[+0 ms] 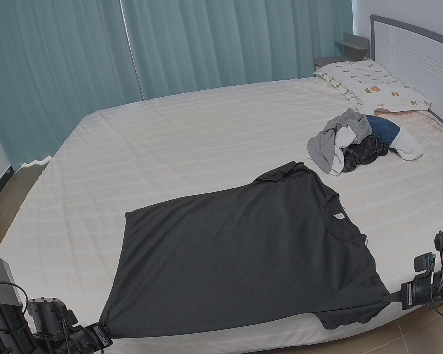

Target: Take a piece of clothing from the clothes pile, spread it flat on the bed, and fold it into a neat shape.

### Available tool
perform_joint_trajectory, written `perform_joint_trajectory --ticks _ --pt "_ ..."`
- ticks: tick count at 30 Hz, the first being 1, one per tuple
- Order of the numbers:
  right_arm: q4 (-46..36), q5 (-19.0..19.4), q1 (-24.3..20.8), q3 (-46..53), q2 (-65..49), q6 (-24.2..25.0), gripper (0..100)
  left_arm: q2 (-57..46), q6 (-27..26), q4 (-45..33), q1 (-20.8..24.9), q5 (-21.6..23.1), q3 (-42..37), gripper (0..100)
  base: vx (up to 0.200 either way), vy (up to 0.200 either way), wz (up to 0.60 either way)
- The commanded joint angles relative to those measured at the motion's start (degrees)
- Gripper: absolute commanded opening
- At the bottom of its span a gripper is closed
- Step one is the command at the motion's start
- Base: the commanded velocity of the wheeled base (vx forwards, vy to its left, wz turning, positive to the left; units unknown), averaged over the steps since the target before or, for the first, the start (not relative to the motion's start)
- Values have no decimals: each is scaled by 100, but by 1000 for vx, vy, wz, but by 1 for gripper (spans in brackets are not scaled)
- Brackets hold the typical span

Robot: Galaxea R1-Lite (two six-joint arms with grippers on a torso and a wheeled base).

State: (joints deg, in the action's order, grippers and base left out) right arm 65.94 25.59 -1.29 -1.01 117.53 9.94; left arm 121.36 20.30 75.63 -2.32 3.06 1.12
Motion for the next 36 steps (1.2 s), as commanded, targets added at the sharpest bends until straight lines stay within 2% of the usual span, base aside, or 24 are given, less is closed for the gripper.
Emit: perform_joint_trajectory --ticks 1,4,8,9,18,23,29,32,34,36 --pt "-283 -1 -3 101 -178 -194 0 187 -17 -48 3 -139 -103 0 0 0 0" --pt "-494 -1 -3 101 -301 -396 0 169 -149 -171 12 -253 -103 0 0 0 0" --pt "-652 -1 -3 101 -415 -431 0 81 -272 -549 12 -262 -103 0 0 0 0" --pt "-767 -1 -3 101 -468 -519 0 -121 -404 -919 21 -262 -103 0 0 0 0" --pt "-1470 -28 59 101 -731 -1178 0 -648 -887 -2008 21 -244 -103 0 0 0 0" --pt "-1628 -36 59 101 -819 -1328 0 -710 -1010 -2123 12 -218 -103 0 0 0 0" --pt "-1514 25 76 48 -1022 -1266 0 -1070 -852 -2008 -14 -7 -33 0 0 0 0" --pt "-1496 43 85 -31 -1092 -1240 0 -1229 -492 -2008 -32 98 116 0 0 0 0" --pt "-1461 52 129 -189 -1224 -1011 0 -1395 176 -2017 -32 221 424 0 0 0 0" --pt "-1461 52 129 -189 -1224 -1011 0 -1395 176 -2017 -32 221 424 0 0 0 0"
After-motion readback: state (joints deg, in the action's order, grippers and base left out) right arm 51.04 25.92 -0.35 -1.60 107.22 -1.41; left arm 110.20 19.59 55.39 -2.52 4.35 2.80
